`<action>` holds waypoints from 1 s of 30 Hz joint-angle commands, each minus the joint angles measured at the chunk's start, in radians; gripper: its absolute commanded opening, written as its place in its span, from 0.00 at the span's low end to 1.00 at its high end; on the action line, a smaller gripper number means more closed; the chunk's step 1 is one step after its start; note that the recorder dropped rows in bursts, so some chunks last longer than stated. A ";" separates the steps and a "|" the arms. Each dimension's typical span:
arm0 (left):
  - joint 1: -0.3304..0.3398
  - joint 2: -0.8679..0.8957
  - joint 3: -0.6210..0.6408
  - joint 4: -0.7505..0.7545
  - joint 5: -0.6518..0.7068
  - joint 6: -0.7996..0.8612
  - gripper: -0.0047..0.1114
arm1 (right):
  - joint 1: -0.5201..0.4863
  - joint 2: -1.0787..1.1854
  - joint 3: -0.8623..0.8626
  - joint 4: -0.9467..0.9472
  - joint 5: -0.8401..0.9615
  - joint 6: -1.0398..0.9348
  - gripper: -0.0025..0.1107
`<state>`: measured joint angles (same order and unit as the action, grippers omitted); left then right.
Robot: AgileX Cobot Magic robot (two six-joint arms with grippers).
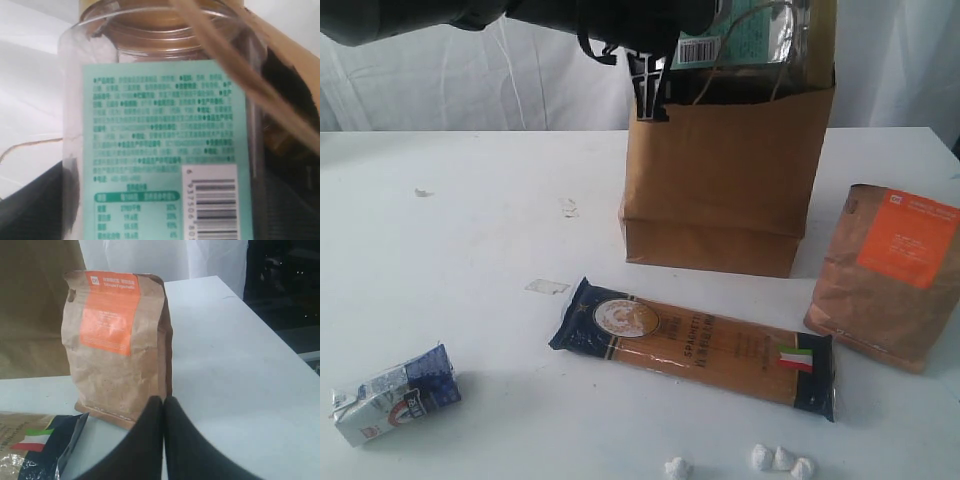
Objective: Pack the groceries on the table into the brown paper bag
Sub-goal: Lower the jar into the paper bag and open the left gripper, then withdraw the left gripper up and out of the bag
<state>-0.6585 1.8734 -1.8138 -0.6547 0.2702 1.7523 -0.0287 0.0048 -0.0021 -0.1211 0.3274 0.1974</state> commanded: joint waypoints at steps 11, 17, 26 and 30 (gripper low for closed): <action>0.017 0.000 -0.014 -0.031 0.037 -0.026 0.95 | -0.002 -0.005 0.002 -0.009 -0.008 0.001 0.02; 0.017 0.000 -0.014 -0.047 0.037 -0.028 0.95 | -0.002 -0.005 0.002 -0.009 -0.008 0.001 0.02; 0.017 -0.019 -0.014 -0.040 -0.013 0.085 0.95 | -0.002 -0.005 0.002 -0.009 -0.008 0.001 0.02; 0.017 -0.085 -0.014 -0.047 -0.011 0.064 0.95 | -0.002 -0.005 0.002 -0.009 -0.008 0.001 0.02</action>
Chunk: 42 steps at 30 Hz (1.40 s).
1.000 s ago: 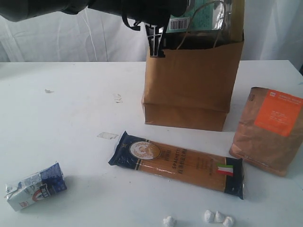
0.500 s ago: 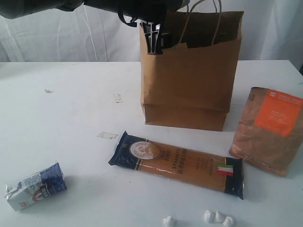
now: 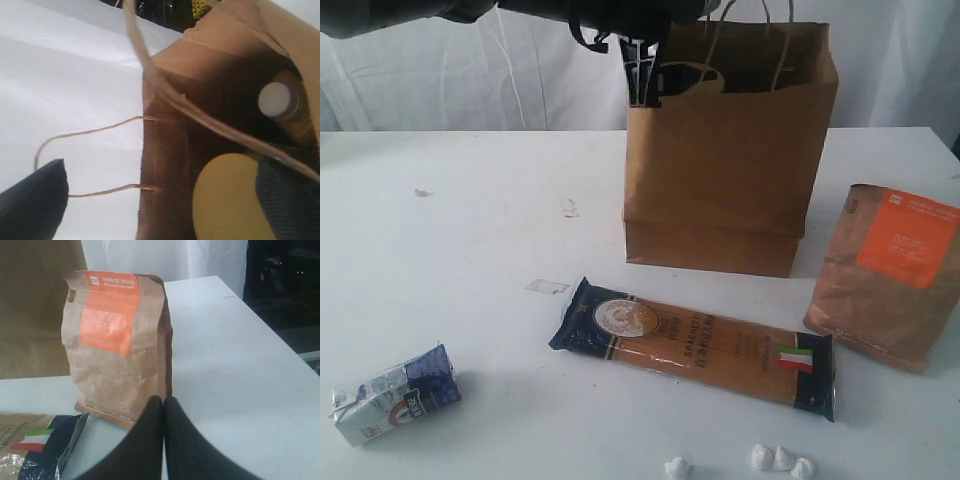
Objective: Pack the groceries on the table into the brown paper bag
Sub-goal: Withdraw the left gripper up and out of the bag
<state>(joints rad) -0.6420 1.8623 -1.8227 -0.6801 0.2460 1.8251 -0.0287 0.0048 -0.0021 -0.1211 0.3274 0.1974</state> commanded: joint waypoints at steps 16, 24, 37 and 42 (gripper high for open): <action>0.002 -0.412 -0.005 0.127 0.260 -0.525 0.94 | -0.002 -0.005 0.002 -0.009 -0.008 0.001 0.02; 0.002 -0.517 -0.005 0.838 0.449 -1.255 0.94 | -0.002 -0.005 0.002 -0.009 -0.008 0.001 0.02; 0.087 -0.511 -0.003 1.649 0.672 -1.840 0.81 | -0.002 -0.005 0.002 -0.009 -0.008 0.001 0.02; 0.344 -0.484 0.057 1.567 0.690 -1.993 0.43 | -0.002 -0.005 0.002 -0.009 -0.008 0.001 0.02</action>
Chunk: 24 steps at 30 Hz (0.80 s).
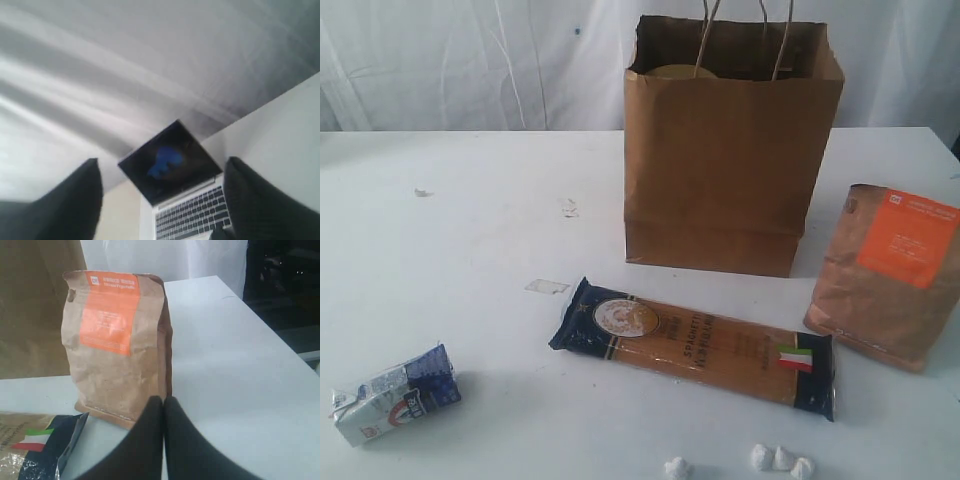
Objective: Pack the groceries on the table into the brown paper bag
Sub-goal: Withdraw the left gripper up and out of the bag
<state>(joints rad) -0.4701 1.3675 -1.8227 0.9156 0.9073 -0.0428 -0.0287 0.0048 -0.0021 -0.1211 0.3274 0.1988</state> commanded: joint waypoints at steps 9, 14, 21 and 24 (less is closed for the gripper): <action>0.494 -0.004 0.486 -0.233 -0.044 -0.202 0.04 | -0.002 -0.005 0.002 -0.009 -0.008 0.000 0.02; 0.639 -0.057 0.771 -0.237 -0.154 -0.465 0.04 | -0.002 -0.005 0.002 -0.009 -0.008 0.000 0.02; 0.846 -0.260 1.176 -0.237 -0.416 -0.711 0.04 | -0.002 -0.005 0.002 -0.009 -0.008 0.000 0.02; 0.879 -0.388 1.310 -0.237 -0.515 -0.827 0.04 | -0.002 -0.005 0.002 -0.009 -0.008 0.000 0.02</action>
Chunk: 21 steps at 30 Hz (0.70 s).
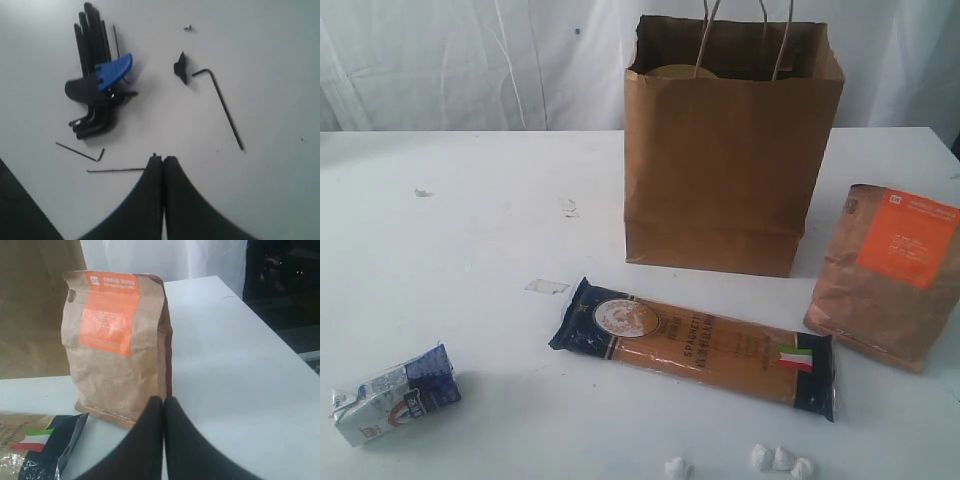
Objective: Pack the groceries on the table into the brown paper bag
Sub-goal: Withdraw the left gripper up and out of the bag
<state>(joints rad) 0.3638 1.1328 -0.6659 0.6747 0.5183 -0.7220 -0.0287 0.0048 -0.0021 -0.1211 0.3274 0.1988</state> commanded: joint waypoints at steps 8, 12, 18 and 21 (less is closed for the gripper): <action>0.038 -0.556 0.195 -0.083 -0.193 -0.220 0.04 | -0.002 -0.005 0.002 -0.009 -0.008 0.000 0.02; -0.003 -0.733 0.165 -0.231 -0.182 -0.116 0.04 | -0.002 -0.005 0.002 -0.009 -0.008 0.045 0.02; -0.088 -0.908 0.139 -0.289 -0.239 0.232 0.04 | -0.002 -0.005 0.002 -0.009 -0.008 0.048 0.02; -0.163 -0.923 0.144 -0.285 -0.248 0.257 0.04 | -0.002 -0.005 0.002 -0.009 -0.008 0.048 0.02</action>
<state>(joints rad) 0.2636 0.2272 -0.5208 0.3971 0.2832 -0.5215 -0.0287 0.0048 -0.0021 -0.1211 0.3274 0.2427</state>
